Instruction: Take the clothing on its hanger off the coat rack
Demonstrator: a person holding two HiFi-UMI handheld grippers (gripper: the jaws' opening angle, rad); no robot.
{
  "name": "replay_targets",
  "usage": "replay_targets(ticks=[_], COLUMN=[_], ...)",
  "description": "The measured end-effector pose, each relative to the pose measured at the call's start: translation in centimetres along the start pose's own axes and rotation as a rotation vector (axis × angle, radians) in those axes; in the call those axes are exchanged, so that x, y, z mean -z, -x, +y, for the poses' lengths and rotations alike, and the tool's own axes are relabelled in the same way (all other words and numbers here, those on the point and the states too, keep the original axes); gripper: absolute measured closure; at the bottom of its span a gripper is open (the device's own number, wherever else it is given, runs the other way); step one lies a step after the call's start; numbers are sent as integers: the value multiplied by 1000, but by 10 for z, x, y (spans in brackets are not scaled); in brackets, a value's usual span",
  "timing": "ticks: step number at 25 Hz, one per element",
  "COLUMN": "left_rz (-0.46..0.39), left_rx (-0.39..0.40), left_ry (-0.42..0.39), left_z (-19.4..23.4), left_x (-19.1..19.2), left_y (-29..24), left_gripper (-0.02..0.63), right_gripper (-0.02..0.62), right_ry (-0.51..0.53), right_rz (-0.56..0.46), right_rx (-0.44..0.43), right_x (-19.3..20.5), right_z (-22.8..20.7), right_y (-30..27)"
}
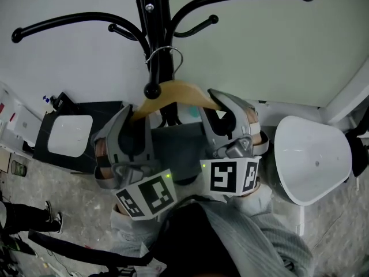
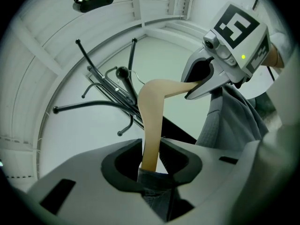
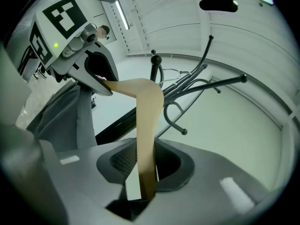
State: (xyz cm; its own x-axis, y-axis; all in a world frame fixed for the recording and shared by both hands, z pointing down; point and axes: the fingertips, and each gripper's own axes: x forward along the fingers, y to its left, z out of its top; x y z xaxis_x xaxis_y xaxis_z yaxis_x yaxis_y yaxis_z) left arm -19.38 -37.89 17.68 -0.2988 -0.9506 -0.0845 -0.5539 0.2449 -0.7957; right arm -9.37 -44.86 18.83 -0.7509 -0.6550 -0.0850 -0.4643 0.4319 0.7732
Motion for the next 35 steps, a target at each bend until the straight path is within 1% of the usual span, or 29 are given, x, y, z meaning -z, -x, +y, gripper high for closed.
replay_targets(ticks=[4,7,11,13,17,19,24,27,30,35], left_rz=[-89,-145,-246,-281,-360,-389,-445,-465,-468,-463], left_rx=[29,60,178,232,344,379,461,500,514,519], left_ry=[6,12,23,25,37,40,50,48,37,31], left_z=[-6,-21,-60,-80,-123,-140,-184,-206,-221,-239], left_x=[-26,-42,-68,-77,-91,-94,-102,-98,-89,-75], left_y=[-1,-3,-2,-1,10,15,39,57,74,80], left_gripper=[494,494,494,494,494,494,494,494,495,495], right_gripper=[503,503,503,503,503,503,503,503,503,503], right_ry=[16,23,18,16,7,8,11,9,17,28], right_rz=[52,101,238,297,435,483,581,625,643,648], right_rx=[77,122,205,238,296,324,376,396,410,411], right_x=[6,21,52,68,93,103,126,134,138,149], right_z=[-23,-33,-42,-43,-37,-32,-15,1,19,39], right_y=[20,36,76,94,136,153,200,224,240,247])
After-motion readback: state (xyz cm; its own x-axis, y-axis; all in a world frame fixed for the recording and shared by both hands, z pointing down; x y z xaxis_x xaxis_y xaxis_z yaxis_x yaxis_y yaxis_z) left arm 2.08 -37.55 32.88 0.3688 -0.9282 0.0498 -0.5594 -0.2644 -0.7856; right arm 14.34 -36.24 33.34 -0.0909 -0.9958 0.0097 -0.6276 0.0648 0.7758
